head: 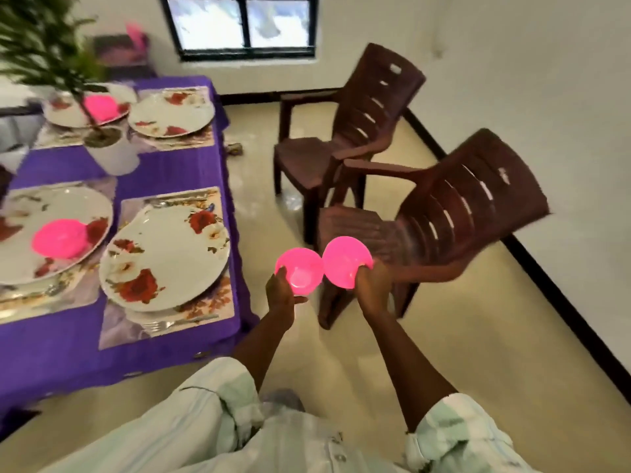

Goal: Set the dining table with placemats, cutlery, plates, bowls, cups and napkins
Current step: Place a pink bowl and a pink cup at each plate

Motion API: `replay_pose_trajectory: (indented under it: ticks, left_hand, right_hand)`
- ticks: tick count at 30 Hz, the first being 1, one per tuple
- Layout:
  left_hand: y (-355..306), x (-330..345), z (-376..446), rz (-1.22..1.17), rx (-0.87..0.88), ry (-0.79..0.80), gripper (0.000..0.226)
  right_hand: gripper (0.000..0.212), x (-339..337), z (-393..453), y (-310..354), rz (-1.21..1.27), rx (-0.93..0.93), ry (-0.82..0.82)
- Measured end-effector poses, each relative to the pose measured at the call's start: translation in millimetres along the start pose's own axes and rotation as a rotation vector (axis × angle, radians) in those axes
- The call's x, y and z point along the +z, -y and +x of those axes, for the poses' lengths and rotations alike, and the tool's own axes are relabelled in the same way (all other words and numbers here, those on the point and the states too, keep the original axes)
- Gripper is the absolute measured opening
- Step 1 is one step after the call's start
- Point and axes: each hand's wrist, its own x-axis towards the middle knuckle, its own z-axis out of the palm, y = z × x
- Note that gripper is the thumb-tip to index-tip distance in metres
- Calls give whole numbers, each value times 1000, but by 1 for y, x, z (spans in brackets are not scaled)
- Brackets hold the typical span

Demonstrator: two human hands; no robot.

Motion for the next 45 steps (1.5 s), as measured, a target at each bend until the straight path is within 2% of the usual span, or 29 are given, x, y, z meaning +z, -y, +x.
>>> replay_pose_trajectory:
  ticks: [2, 9, 11, 15, 16, 19, 26, 32, 34, 36, 38, 42, 45]
  left_hand:
    - [-9, -1, 13, -59, 46, -123, 46]
    - [-47, -21, 72, -255, 125, -483, 37]
    - [-67, -29, 88, -247, 183, -579, 36]
    - [-105, -59, 122, -357, 207, -709, 40]
    - [-112, -70, 132, -381, 207, -736, 42]
    - [-123, -97, 141, -424, 133, -842, 47]
    - [-125, -156, 152, -514, 134, -1101, 49]
    - [-138, -169, 170, -655, 104, -1219, 47]
    - [-141, -166, 182, -690, 97, -1315, 50]
    - [-145, -161, 194, -709, 78, -1406, 59]
    - [-150, -155, 202, -734, 93, -1477, 63]
    - [-165, -137, 206, -836, 119, -1570, 42]
    - [-161, -123, 209, -856, 107, -1625, 45]
  right_hand:
    - [24, 16, 17, 10, 2, -18, 44]
    - [34, 120, 65, 35, 38, -56, 228]
    - [35, 151, 80, 45, -40, -90, 267]
    - [19, 206, 99, 82, -89, -120, 381]
    - [21, 224, 101, 91, -104, -145, 411]
    - [28, 276, 101, 108, -208, -245, 573]
    - [33, 353, 68, 154, -362, -418, 914]
    - [25, 419, 63, 179, -404, -450, 1163]
    - [28, 438, 69, 185, -428, -577, 1218]
    - [52, 462, 80, 184, -447, -721, 1259]
    - [62, 479, 89, 185, -446, -790, 1321]
    - [47, 495, 95, 201, -503, -988, 1446]
    - [48, 505, 100, 196, -536, -1052, 1506]
